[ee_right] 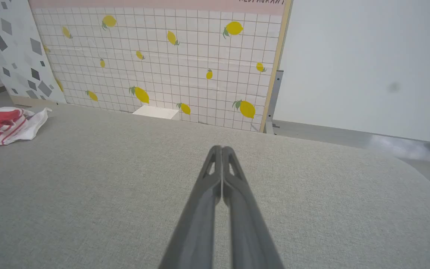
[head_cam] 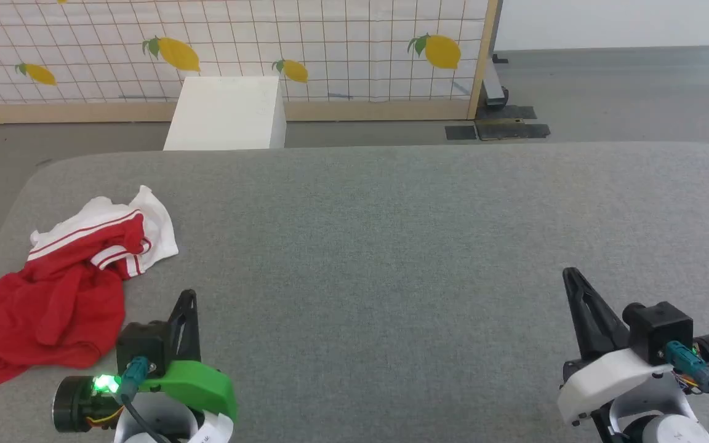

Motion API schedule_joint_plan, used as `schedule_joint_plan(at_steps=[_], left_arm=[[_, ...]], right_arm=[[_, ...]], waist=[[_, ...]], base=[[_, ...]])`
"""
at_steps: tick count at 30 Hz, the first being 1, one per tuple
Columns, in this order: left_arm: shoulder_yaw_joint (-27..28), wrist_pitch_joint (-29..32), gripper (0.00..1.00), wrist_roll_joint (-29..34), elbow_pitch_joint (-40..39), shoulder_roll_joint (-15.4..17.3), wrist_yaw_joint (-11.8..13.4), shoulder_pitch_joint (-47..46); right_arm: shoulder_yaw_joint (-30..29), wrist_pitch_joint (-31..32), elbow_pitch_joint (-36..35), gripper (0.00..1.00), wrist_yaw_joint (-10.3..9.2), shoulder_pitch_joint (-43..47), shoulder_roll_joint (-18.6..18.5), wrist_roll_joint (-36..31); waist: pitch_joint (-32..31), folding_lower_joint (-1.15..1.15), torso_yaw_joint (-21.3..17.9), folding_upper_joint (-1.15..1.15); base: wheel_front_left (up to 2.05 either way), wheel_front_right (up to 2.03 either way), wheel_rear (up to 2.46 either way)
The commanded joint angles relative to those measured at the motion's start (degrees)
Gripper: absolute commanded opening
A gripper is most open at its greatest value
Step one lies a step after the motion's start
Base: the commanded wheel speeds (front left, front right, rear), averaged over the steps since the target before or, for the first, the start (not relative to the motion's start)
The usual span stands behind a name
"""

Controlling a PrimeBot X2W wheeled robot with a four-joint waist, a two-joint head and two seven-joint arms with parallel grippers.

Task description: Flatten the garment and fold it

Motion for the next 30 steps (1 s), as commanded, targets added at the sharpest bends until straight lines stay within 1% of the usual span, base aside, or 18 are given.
schedule_joint_plan(at_steps=[1,30], left_arm=[[0.23,0.08,0.00,0.57,-0.14,-0.34,-0.05,-1.03],[0.23,0.08,0.00,0.57,-0.14,-0.34,-0.05,-1.03]], right_arm=[[0.09,-0.01,0.10,0.00,-0.09,-1.05,0.14,-0.36],[0.09,-0.01,0.10,0.00,-0.09,-1.05,0.14,-0.36]], waist=[[0.00,0.00,0.00,0.00],[0.00,0.00,0.00,0.00]], base=[[0.00,0.00,0.00],[0.00,0.00,0.00]])
